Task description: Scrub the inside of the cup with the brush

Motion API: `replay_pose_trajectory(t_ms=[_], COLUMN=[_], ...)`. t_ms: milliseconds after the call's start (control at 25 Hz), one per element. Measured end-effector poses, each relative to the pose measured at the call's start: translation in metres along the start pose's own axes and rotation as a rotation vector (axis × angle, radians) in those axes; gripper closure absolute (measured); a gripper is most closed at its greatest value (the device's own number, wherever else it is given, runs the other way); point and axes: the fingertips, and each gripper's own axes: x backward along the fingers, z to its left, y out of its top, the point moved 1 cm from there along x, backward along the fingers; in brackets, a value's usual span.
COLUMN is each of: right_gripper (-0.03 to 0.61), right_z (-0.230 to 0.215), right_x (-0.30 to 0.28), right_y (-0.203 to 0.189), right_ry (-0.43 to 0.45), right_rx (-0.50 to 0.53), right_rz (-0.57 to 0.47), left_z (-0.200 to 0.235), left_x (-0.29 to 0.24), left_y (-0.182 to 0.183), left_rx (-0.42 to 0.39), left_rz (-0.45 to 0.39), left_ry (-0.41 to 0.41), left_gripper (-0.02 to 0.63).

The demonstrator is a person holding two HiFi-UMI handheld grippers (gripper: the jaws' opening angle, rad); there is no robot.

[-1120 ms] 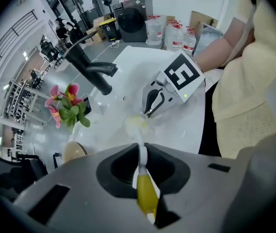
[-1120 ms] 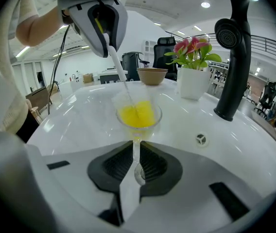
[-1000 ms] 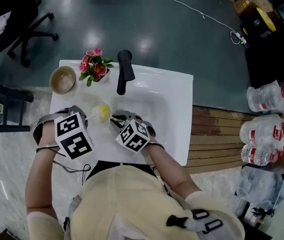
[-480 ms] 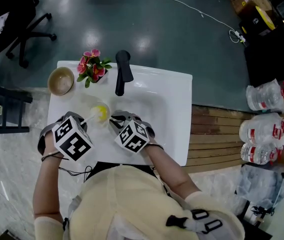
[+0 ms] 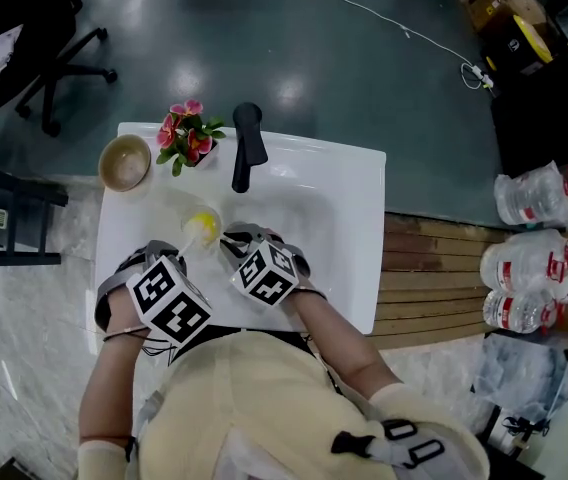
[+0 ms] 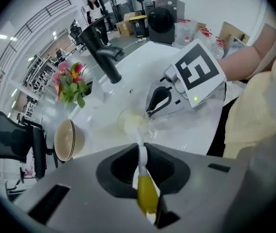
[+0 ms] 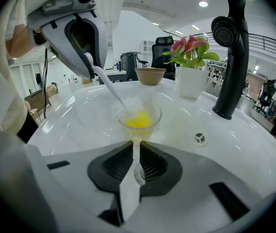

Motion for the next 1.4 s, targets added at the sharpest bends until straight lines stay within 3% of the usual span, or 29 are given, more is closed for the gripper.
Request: replay_pose_trajectory(t_ms=[280,600,1080,1200,1400], right_gripper=[0.528,0.528,0.528,0.528,0.528], right_z=[0.002,0.003,0.003,0.001,0.002], right_x=[0.0,0.0,0.001,0.001,0.003], right_y=[-0.001,0.0,-0.002,-0.002,-0.002], right_ry=[0.019,0.027,0.02,0.018,0.016], right_rx=[-0.001,-0.004,-0.002,-0.005,-0.007], right_rz=[-0.004,-0.007,-0.006,-0.005,-0.004], left_z=[0.0,0.008,0.025,0.034,0.054], left_x=[0.002,0.004,0.003,0.003,0.002], left_y=[0.013,0.025,0.036,0.038,0.035], left_rx=[-0.206,-0.406,-0.51,-0.488,-0.38], left_rz=[0.073,0.15,0.181,0.166,0.108], left_ry=[0.02,-0.044,-0.204,-0.255,-0.332], left_gripper=[0.569,0.569,0.569,0.569,0.569])
